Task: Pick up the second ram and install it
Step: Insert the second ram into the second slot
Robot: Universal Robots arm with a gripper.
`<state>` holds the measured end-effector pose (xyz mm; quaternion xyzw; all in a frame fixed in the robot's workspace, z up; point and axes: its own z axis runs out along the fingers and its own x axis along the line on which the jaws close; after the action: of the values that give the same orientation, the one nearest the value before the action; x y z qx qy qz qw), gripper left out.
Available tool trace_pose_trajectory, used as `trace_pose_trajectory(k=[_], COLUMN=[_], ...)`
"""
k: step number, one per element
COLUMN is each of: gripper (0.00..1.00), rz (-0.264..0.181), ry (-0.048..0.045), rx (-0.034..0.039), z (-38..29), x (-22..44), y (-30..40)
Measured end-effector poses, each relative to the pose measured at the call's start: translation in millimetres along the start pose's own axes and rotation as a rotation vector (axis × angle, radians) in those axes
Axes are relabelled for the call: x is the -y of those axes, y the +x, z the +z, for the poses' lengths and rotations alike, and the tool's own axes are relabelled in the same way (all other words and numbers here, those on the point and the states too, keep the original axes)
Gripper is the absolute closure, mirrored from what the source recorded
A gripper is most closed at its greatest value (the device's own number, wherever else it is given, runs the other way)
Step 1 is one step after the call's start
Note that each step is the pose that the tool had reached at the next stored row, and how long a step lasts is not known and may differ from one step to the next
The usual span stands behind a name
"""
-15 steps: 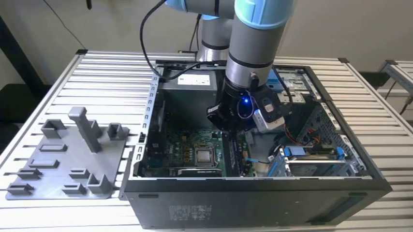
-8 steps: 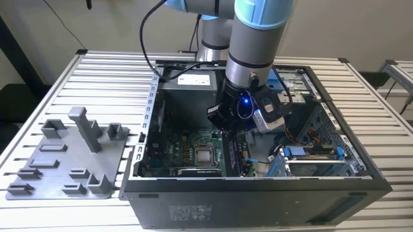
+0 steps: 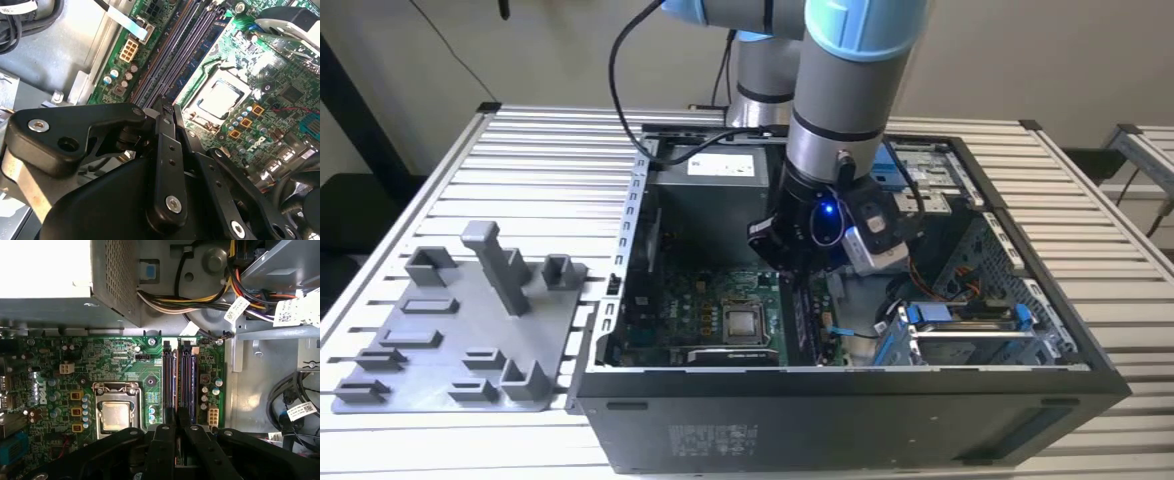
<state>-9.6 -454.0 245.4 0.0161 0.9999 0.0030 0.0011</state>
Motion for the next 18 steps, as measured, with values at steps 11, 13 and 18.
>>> trace_pose_trajectory(k=[11,13,18], gripper=[0.86,0.86,0.86], rz=[0.000,0.000,0.002], ry=[0.0002,0.0003,0.0002], rx=[0.0000,-0.0001,0.0000], z=[8.4,9.6,12.8], x=[1.4,2.0,3.4], y=[0.8,1.0,1.0])
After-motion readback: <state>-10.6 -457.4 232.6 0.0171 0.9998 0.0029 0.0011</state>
